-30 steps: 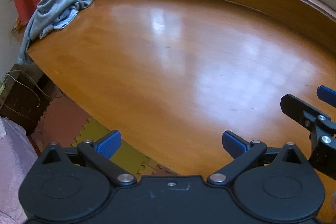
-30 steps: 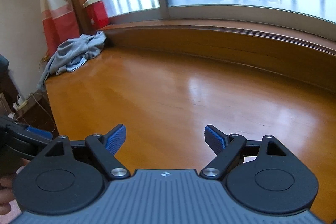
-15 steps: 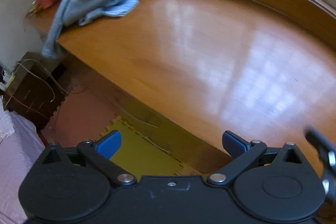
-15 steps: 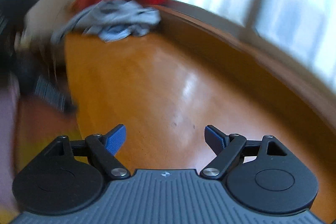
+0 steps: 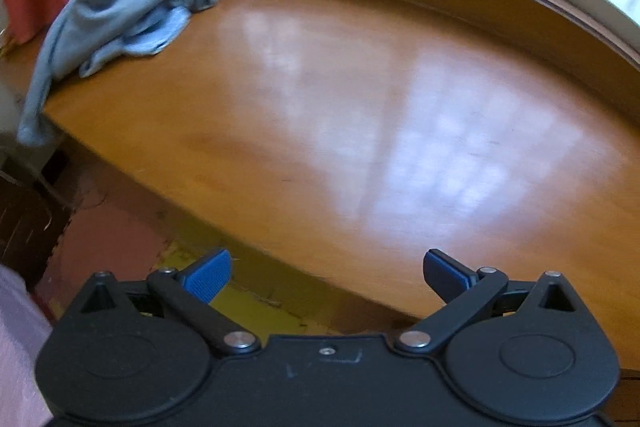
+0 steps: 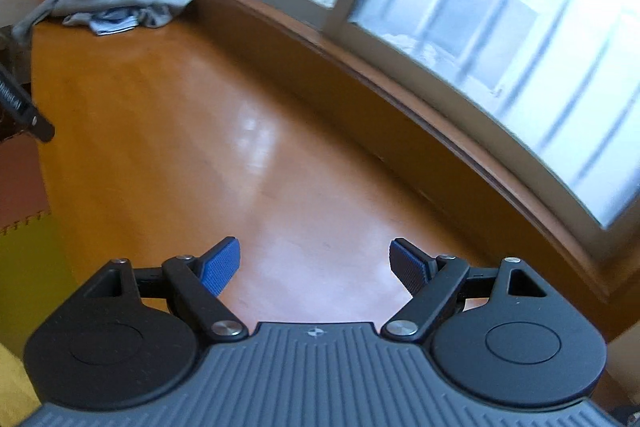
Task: Fold clothes
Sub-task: 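Move both open grippers toward the crumpled grey sweatshirt on the sill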
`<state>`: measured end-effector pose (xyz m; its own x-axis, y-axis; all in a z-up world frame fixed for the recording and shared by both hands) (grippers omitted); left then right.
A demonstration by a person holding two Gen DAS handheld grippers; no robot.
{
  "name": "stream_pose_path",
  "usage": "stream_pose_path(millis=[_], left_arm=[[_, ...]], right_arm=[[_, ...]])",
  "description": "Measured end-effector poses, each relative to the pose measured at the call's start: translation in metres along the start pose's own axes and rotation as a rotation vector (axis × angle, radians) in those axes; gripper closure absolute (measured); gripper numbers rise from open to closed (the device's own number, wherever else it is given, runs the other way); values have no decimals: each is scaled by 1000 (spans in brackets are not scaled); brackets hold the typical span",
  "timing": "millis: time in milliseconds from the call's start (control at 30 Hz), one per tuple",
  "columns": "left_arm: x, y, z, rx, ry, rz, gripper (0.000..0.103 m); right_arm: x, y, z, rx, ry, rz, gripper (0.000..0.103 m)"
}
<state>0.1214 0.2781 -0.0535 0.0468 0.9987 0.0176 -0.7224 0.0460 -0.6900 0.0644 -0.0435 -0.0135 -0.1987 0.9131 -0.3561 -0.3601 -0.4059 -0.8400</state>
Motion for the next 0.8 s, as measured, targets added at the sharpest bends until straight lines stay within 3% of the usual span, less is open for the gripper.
stream_pose_path(millis=[200, 300, 533, 667, 800], left_arm=[[-69, 18, 19, -25, 0, -11, 0], [-102, 28, 29, -31, -15, 17, 0], [-186, 58, 58, -66, -136, 92, 0], [-234, 83, 76, -9, -172, 107, 0], [-262, 88, 98, -9, -209, 66, 0]], right_arm=[[-33, 29, 35, -61, -38, 33, 19], [-24, 10, 28, -108, -110, 46, 19], [-60, 26, 45, -239, -253, 74, 19], [-65, 33, 74, -276, -367, 75, 19], [-51, 8, 118, -339, -535, -7, 16]])
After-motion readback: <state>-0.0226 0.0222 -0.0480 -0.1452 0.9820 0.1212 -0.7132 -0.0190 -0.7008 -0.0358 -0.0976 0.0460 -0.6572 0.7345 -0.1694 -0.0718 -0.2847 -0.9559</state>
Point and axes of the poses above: each gripper's, at about its wrist camera, not at the fingertips, and z roughly against the way its jaws point, x to its left, y to its underside, the point moved 9 cm from there along -z, roughly the way its jaws point, and after that the axes turned 12 degrees about -x, right-handed, at the moved point
